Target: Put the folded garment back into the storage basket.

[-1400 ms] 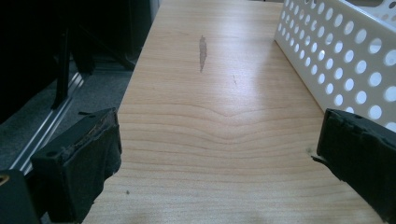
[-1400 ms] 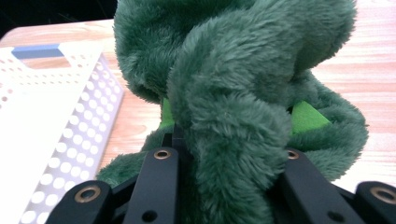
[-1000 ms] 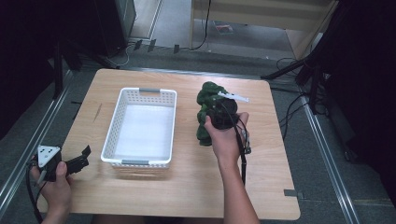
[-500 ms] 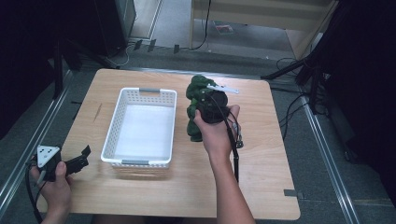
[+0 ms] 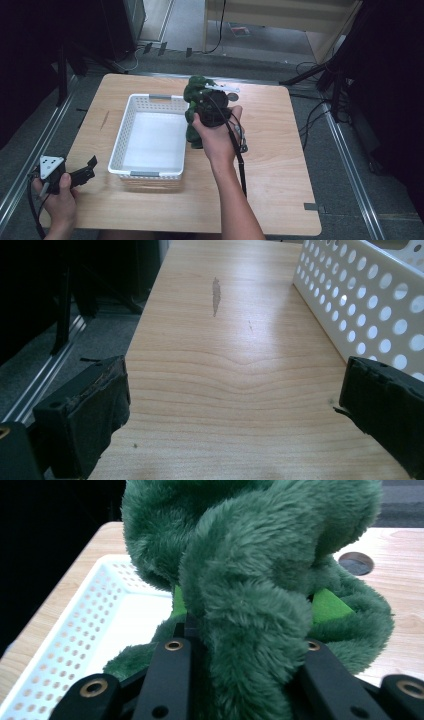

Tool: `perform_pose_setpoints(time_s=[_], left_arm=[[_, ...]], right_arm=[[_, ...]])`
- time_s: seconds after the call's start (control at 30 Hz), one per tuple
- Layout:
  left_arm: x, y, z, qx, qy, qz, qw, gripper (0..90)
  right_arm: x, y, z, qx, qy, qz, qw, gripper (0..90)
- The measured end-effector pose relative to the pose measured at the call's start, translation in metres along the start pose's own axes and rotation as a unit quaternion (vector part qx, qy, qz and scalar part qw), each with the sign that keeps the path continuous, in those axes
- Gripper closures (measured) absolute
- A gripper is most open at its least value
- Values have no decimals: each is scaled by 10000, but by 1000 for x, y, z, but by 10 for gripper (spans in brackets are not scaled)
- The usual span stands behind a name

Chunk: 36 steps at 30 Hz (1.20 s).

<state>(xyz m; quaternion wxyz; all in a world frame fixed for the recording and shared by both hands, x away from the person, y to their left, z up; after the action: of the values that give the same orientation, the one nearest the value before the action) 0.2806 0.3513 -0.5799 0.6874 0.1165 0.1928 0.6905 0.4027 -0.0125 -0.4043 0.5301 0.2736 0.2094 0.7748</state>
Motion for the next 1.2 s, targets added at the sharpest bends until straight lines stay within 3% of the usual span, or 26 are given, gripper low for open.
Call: perform_pose_setpoints(time_s=[0.13, 0.53, 1.2], left_arm=[[0, 0, 0, 3, -9, 0, 10000, 8], [0, 0, 0, 36, -29, 10, 10000, 8], [0, 0, 0, 56, -25, 17, 10000, 8]], right_arm=[[16, 0, 3, -19, 14, 119, 9999, 731], [45, -7, 5, -29, 81, 347, 9994, 731], [83, -22, -4, 29, 235, 632, 9977, 723]])
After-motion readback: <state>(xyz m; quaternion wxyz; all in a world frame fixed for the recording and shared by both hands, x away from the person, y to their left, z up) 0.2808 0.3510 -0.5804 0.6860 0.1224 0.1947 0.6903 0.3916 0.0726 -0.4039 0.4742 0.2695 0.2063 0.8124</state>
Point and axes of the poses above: each handheld gripper's, and its own axes: y roughly backward along the jaws, z roughly out of its top, x roughly to its left, the point moved 7 cm from there along -y, roughly forward along the jaws, and after that the axes turned 1 degree about x, right-handed, at the moved point
